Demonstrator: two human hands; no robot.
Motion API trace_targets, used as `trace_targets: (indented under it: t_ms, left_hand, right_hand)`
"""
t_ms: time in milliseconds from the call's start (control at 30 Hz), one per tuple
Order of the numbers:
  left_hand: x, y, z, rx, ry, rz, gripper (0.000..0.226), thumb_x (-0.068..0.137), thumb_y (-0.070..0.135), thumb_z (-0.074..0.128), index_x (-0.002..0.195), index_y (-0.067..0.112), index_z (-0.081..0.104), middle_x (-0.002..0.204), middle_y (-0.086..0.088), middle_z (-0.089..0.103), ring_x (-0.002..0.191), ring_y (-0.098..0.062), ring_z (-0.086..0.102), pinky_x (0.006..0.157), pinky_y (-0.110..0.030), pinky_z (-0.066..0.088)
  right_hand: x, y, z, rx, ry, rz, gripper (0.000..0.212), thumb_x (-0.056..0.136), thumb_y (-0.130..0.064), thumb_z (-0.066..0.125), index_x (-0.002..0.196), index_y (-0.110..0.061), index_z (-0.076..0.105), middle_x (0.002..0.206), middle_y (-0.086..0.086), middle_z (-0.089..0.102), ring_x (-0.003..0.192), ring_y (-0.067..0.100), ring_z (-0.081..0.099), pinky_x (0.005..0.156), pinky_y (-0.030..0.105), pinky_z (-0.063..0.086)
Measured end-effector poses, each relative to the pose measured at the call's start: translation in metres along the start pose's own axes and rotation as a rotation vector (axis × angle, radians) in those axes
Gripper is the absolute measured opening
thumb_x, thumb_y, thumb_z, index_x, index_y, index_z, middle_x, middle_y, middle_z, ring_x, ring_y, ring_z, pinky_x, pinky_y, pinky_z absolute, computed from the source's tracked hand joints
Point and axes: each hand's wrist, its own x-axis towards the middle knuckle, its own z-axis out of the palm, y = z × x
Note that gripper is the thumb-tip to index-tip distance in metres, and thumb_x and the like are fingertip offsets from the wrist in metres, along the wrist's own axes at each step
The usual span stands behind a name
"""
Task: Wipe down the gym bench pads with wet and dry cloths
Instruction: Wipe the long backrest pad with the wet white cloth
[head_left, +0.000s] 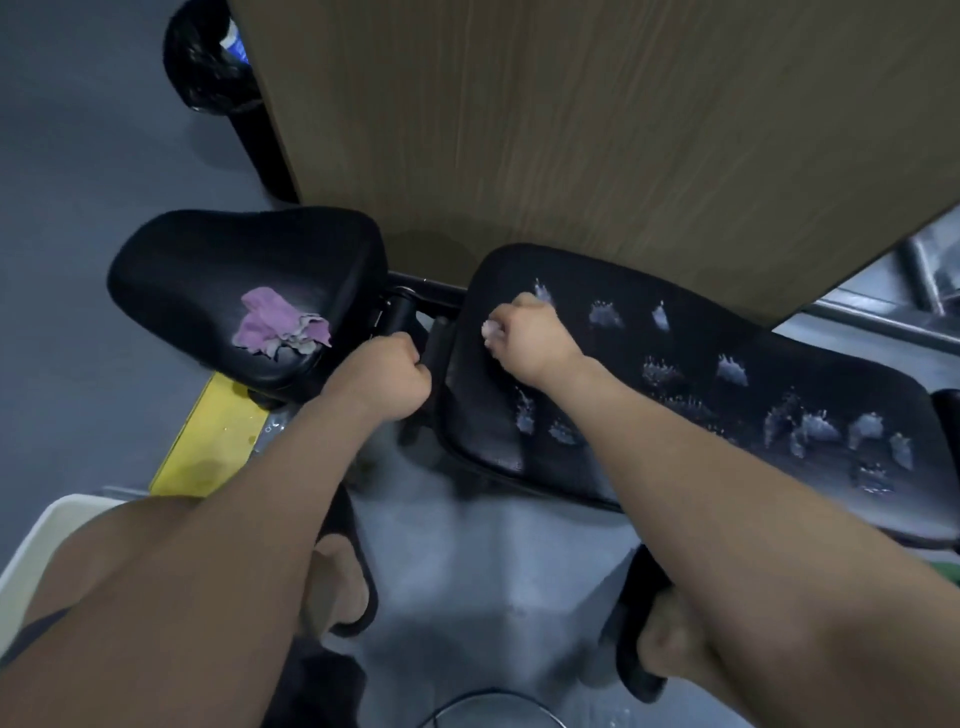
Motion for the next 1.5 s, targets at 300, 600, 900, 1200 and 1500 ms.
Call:
trace_targets:
  t_ms: [300, 600, 900, 1200, 1500]
  left_hand:
    - [0.005, 0.022, 0.024, -0.055, -0.079, 0.031, 0.037, 0.099, 0.03, 0.05, 0.13, 0.012, 0.052, 0.13, -0.009, 0.055, 0.113, -0.027, 0.056, 0.09, -0.035, 0.045]
    - [0.008, 0.037, 0.068, -0.285, 0.072, -0.159, 0.042, 0.105, 0.036, 0.044, 0.135, 0.006, 0.043, 0.142, -0.018, 0.042, 0.125, -0.039, 0.048, 0.099, -0.043, 0.038]
    - [0.026, 0.049, 0.12, -0.316, 0.487, -0.27, 0.03, 0.105, 0.036, 0.039, 0.119, 0.01, 0.044, 0.123, -0.014, 0.051, 0.11, -0.038, 0.051, 0.075, -0.043, 0.039]
    - [0.027, 0.047, 0.122, -0.475, 0.551, -0.318, 0.016, 0.106, 0.025, 0.035, 0.107, 0.017, 0.05, 0.11, -0.001, 0.051, 0.103, -0.025, 0.051, 0.074, -0.037, 0.033]
    - [0.024, 0.048, 0.121, -0.488, 0.562, -0.333, 0.013, 0.103, 0.021, 0.034, 0.098, 0.025, 0.045, 0.101, 0.006, 0.05, 0.092, -0.018, 0.05, 0.074, -0.035, 0.036]
  right_hand:
    - [-0.076, 0.033, -0.02, 0.198, 0.158, -0.099, 0.017, 0.097, -0.021, 0.061, 0.11, -0.017, 0.07, 0.104, 0.003, 0.059, 0.098, 0.014, 0.055, 0.087, 0.019, 0.04]
    - [-0.121, 0.038, 0.036, 0.126, 0.149, -0.272, 0.027, 0.085, 0.002, 0.071, 0.11, -0.009, 0.076, 0.101, 0.008, 0.067, 0.089, 0.034, 0.062, 0.086, 0.028, 0.052]
    - [-0.033, 0.056, 0.028, 0.011, 0.318, -0.254, 0.016, 0.086, 0.0, 0.07, 0.099, -0.007, 0.076, 0.093, 0.01, 0.062, 0.082, 0.035, 0.059, 0.067, 0.041, 0.058]
    - [-0.072, 0.047, 0.037, 0.208, 0.158, -0.503, 0.021, 0.092, -0.002, 0.062, 0.106, -0.012, 0.074, 0.107, 0.002, 0.064, 0.093, 0.024, 0.053, 0.079, 0.036, 0.052]
    - [-0.003, 0.047, 0.027, 0.039, 0.271, -0.186, 0.035, 0.085, 0.004, 0.057, 0.111, -0.014, 0.072, 0.121, 0.01, 0.06, 0.109, 0.032, 0.054, 0.099, 0.036, 0.049]
